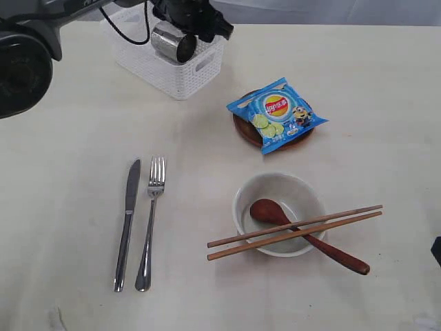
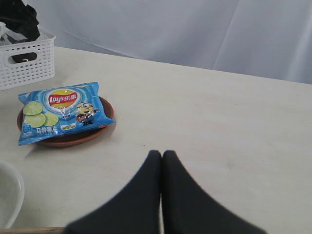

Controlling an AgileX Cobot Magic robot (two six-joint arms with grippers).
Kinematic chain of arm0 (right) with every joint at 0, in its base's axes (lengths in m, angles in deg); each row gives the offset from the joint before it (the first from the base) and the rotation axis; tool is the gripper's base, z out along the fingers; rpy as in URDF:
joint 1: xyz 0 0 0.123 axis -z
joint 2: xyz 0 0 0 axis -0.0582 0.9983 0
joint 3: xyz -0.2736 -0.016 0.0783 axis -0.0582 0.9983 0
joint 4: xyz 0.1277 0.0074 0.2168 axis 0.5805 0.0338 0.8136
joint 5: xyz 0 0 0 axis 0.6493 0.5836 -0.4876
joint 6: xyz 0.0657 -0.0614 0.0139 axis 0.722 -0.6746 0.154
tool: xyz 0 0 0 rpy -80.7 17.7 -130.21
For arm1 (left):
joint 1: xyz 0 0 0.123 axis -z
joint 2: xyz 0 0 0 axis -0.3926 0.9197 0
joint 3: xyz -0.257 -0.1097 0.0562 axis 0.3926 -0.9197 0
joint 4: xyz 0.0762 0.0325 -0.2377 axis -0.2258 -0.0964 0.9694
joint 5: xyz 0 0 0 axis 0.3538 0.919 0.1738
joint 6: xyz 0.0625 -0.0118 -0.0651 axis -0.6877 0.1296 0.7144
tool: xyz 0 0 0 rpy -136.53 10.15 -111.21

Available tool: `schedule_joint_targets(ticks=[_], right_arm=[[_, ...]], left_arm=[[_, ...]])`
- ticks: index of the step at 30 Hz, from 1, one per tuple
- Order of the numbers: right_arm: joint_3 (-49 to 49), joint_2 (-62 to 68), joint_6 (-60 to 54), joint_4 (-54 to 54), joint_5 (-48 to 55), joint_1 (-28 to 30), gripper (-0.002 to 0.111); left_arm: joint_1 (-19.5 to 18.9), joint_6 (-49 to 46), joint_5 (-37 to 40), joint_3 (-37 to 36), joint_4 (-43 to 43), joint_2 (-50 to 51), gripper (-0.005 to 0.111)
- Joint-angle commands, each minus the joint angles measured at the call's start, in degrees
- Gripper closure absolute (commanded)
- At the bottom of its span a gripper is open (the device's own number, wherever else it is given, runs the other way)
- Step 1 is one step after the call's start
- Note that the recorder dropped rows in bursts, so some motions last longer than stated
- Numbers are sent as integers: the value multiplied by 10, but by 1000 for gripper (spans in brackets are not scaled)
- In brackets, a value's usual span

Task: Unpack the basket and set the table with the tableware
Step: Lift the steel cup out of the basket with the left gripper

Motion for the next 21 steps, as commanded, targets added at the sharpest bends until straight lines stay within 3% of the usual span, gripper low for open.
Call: schedule_joint_targets(ticks=[1,7,11,16,21], right_arm=[[2,-3,0,-2,-3,3,109],[2,-3,0,-2,-3,3,109],[2,-3,0,-2,-3,3,109],[2,-3,0,-2,-3,3,109],[2,-3,0,-2,-3,3,109]], left_arm=[[-24,11,28,1,6,-1,38],[-71,-2,-15,1,134,6,29],[-80,-40,-47,1,96,7,19],[-80,-56,-108,1,85,9,17],[-80,-55,-113,1,91,16,17]])
